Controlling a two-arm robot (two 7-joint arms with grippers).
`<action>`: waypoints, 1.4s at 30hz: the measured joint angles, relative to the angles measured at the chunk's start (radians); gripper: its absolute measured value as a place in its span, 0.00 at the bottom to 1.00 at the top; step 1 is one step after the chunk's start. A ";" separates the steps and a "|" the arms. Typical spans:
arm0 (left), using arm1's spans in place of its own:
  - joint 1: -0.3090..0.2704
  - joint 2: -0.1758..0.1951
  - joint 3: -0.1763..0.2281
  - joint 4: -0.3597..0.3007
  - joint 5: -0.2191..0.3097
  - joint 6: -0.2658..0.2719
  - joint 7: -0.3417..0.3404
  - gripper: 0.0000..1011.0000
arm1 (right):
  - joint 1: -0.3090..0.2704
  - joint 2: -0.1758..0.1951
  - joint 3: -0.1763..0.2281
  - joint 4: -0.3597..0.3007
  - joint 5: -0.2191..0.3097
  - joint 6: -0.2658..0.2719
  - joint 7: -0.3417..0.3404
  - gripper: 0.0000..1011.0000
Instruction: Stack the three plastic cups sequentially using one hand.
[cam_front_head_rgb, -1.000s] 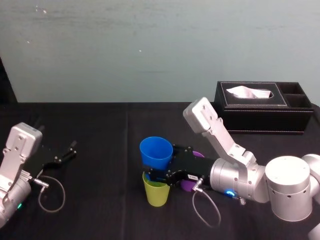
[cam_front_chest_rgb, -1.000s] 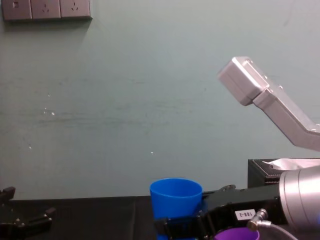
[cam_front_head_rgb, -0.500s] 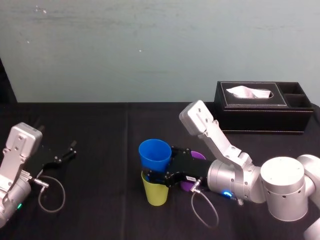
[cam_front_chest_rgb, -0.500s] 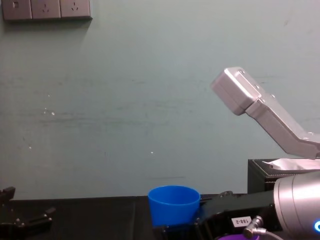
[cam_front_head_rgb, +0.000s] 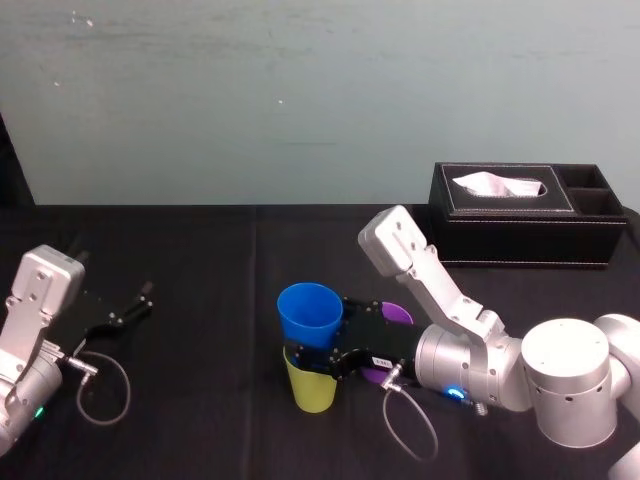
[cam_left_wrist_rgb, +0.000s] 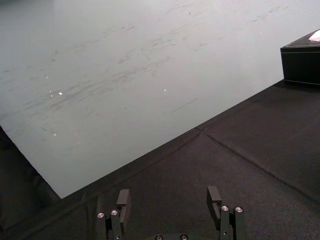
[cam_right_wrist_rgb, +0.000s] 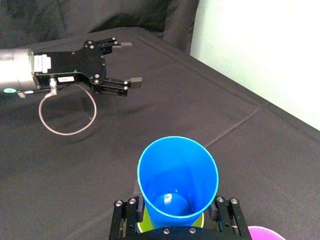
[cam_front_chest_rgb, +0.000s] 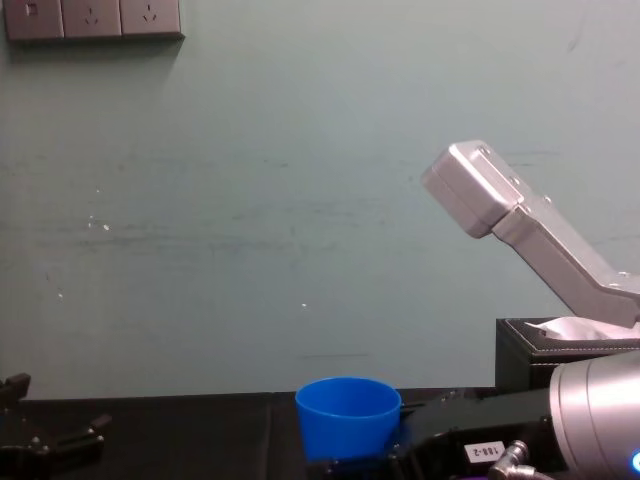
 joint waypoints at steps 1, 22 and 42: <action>0.000 0.000 0.000 0.000 0.000 0.000 0.000 0.99 | -0.001 0.001 0.000 -0.001 0.000 0.000 0.001 0.70; 0.000 0.000 0.000 0.000 0.000 0.000 0.000 0.99 | -0.025 0.013 0.000 -0.020 -0.010 0.007 0.004 0.70; 0.000 0.000 0.000 0.000 0.000 0.000 0.000 0.99 | -0.028 0.013 -0.004 -0.022 -0.022 0.001 -0.003 0.79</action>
